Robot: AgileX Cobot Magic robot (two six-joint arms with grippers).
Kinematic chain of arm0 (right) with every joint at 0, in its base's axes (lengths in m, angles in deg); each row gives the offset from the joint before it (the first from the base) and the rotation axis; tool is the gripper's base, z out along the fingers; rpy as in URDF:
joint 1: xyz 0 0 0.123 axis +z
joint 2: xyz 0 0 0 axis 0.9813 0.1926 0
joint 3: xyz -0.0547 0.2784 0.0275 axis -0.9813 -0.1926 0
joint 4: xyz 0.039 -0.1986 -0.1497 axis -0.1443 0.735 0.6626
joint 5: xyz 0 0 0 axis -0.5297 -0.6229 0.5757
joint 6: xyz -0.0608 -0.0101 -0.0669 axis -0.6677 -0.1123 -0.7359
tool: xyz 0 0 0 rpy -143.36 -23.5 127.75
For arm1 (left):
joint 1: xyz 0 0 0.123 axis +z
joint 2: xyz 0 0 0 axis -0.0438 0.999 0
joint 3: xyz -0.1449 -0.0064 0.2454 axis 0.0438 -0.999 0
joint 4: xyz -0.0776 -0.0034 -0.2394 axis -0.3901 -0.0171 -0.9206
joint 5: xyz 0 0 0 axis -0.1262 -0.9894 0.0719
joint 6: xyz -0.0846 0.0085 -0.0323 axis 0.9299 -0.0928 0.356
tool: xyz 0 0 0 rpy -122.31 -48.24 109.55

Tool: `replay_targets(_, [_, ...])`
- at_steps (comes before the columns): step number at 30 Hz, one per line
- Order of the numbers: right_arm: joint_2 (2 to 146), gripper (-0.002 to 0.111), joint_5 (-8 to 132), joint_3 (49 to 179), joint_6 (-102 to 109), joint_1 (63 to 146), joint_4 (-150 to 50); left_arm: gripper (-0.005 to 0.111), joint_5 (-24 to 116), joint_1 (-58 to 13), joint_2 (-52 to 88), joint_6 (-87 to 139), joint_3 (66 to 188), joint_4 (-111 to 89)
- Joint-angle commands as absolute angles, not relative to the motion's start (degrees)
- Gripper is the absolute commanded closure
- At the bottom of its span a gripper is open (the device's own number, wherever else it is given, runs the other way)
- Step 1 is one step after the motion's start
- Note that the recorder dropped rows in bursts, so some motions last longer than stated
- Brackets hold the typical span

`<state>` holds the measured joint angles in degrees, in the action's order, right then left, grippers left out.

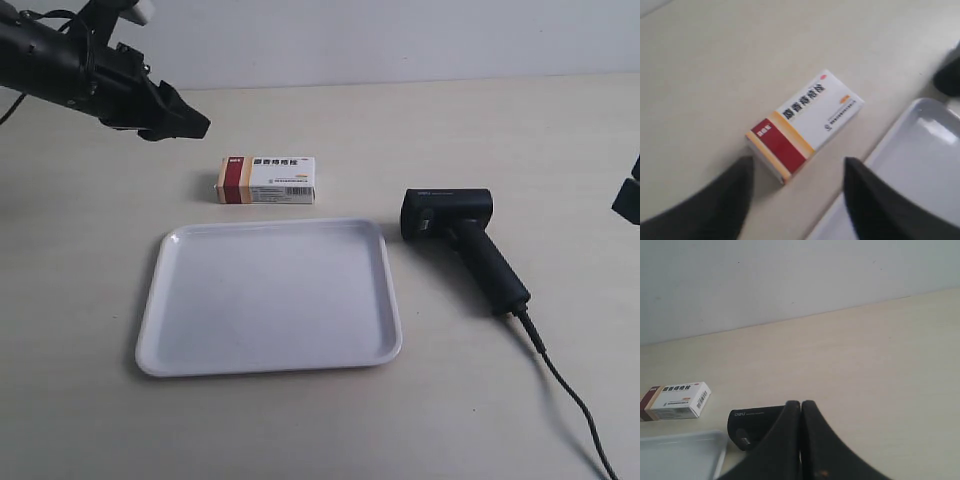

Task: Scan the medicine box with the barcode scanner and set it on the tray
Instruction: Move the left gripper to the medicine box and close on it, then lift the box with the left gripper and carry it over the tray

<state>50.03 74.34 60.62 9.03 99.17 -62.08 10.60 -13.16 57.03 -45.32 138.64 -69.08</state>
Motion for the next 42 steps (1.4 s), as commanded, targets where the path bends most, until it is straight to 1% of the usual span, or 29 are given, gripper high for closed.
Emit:
replay_targets(1, [51.8, 0.108, 76.5, 61.2, 8.4, 99.5, -61.5, 0.009, 15.1, -13.4, 58.8, -51.5, 139.3, -71.2])
replay_targets(2, [52.1, 0.108, 76.7, 61.2, 8.4, 99.5, -61.5, 0.001, 15.1, -13.4, 59.3, -53.7, 139.6, -72.0])
replay_targets(6, [52.9, 0.108, 77.0, 61.2, 8.4, 99.5, -61.5, 0.004, 13.4, -13.4, 63.1, -58.0, 142.8, -74.2])
replay_targets(9, [53.1, 0.108, 77.0, 61.2, 8.4, 99.5, -61.5, 0.004, 8.3, -13.4, 67.2, -59.8, 146.7, -74.2])
replay_targets(13, [53.1, 0.108, 77.0, 61.2, 8.4, 99.5, -61.5, 0.004, 1.2, -13.8, 72.7, -68.2, 151.5, -74.8])
replay_targets(19, [53.1, 0.108, 77.4, 61.2, 8.4, 99.5, -61.5, 0.004, 0.1, -14.4, 79.7, -77.3, 155.2, -76.4])
replay_targets(27, [53.1, 0.108, 78.0, 61.2, 8.4, 99.5, -60.3, 0.004, -2.9, -14.5, 85.9, -80.3, 160.3, -79.0])
replay_targets(29, [53.1, 0.108, 78.1, 61.2, 8.4, 99.5, -60.3, 0.006, -3.6, -14.5, 86.9, -81.0, 161.1, -78.9])
replay_targets(31, [53.1, 0.108, 78.1, 61.2, 8.4, 99.5, -60.3, 0.016, -3.6, -14.5, 87.7, -83.3, 161.2, -78.9])
replay_targets(33, [53.1, 0.108, 78.1, 61.2, 8.4, 99.5, -59.0, 0.033, -3.6, -14.5, 88.4, -84.6, 161.2, -78.7])
replay_targets(36, [53.1, 0.108, 78.2, 61.2, 8.4, 99.5, -54.2, 0.065, -3.6, -14.5, 88.7, -84.6, 161.2, -79.0])
replay_targets(37, [53.7, 0.108, 77.6, 62.0, 8.7, 99.5, -53.7, 0.089, -3.7, -14.5, 88.7, -84.6, 161.2, -79.0])
replay_targets(38, [54.4, 0.108, 77.4, 62.6, 8.7, 99.5, -53.7, 0.099, -3.7, -14.5, 88.4, -84.6, 161.2, -79.0])
replay_targets(39, [57.1, 0.108, 76.5, 64.1, 8.7, 99.5, -53.2, 0.106, -5.6, -14.5, 87.5, -84.6, 161.2, -78.3])
replay_targets(40, [58.6, 0.108, 76.0, 64.9, 8.7, 99.5, -52.3, 0.106, -7.4, -14.5, 86.8, -84.3, 161.2, -77.8])
replay_targets(41, [63.2, 0.108, 74.9, 66.9, 10.4, 99.5, -51.3, 0.106, -13.2, -14.5, 84.5, -83.8, 161.2, -75.9])
replay_targets(42, [65.3, 0.108, 74.9, 67.7, 12.1, 99.5, -51.3, 0.106, -15.9, -14.5, 83.0, -83.3, 161.2, -75.0])
